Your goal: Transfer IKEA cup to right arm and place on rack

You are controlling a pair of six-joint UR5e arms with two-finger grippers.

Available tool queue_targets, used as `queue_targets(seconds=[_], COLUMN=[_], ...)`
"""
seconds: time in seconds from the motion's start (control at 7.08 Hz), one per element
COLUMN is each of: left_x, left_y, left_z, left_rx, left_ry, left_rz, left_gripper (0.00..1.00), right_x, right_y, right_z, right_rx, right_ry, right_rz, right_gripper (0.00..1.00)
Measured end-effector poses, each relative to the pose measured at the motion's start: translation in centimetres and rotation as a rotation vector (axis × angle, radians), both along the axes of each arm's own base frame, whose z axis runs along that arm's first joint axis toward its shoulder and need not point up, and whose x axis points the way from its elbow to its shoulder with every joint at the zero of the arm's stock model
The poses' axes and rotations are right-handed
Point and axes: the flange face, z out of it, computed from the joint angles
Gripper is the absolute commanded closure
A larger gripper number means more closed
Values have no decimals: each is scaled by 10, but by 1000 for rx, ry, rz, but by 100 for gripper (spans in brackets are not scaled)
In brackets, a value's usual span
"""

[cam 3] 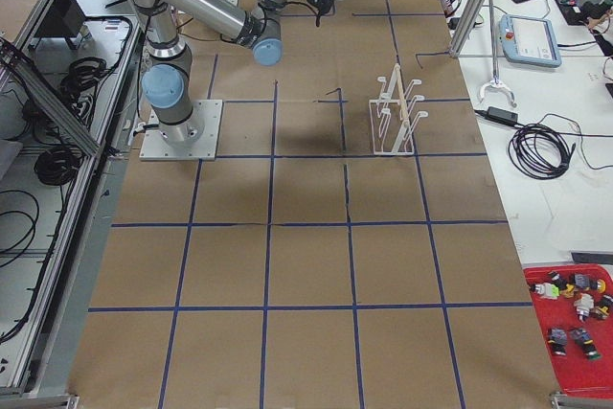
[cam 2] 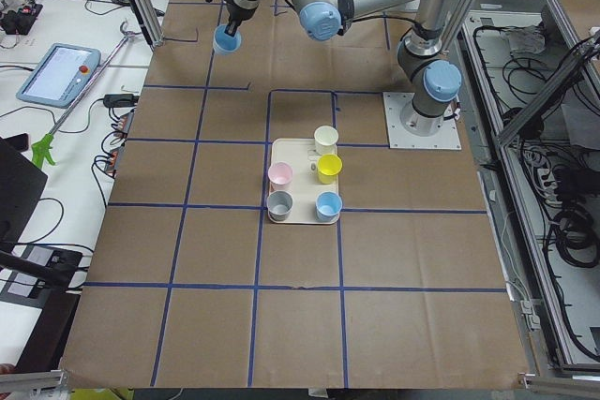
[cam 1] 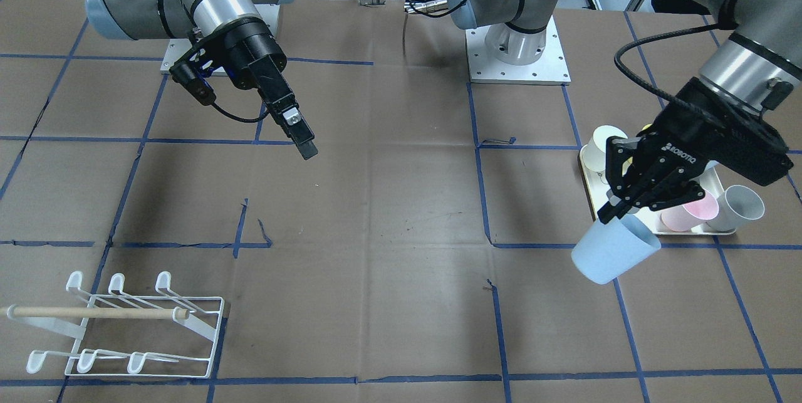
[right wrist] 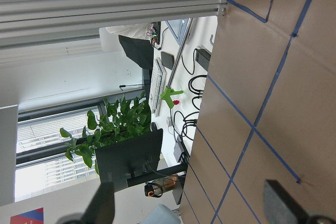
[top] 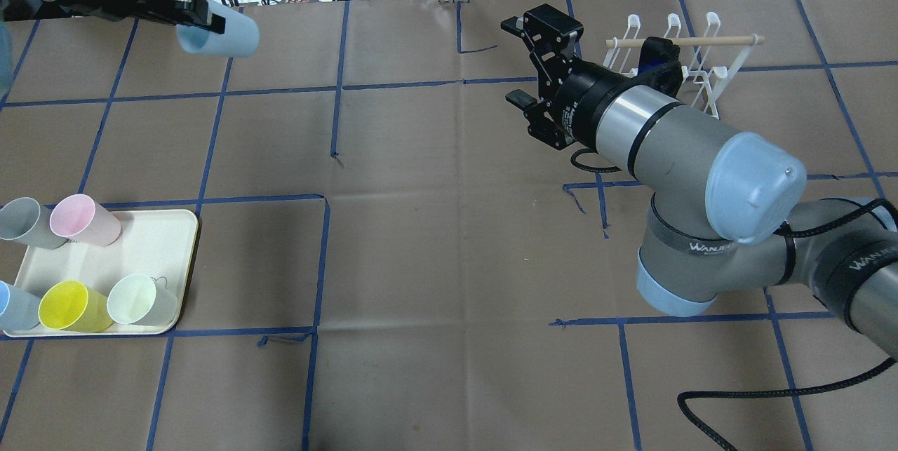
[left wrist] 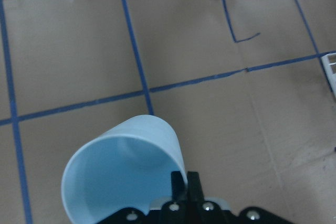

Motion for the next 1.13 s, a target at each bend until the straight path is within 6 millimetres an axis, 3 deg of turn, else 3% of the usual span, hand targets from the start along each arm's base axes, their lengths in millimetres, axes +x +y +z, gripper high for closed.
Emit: queue_targets(seconds=[0.28,0.85,1.13], left_x=[-45,-95,-136], left_y=[10,39,45], left_z=[-11,-89,-121], left_rx=[-222,-508,-566], left_ry=[103,339,393], left_rz=[-130,-365,-468], left_gripper=[100,99,99], right_x=[-1,0,2], right_y=[-1,-7,-12], right_z=[-4,-16,-26], right_rx=[9,38,54], right_ry=[1,6,2], right_rz=[-6,-3,9], right_gripper=[0,0,0])
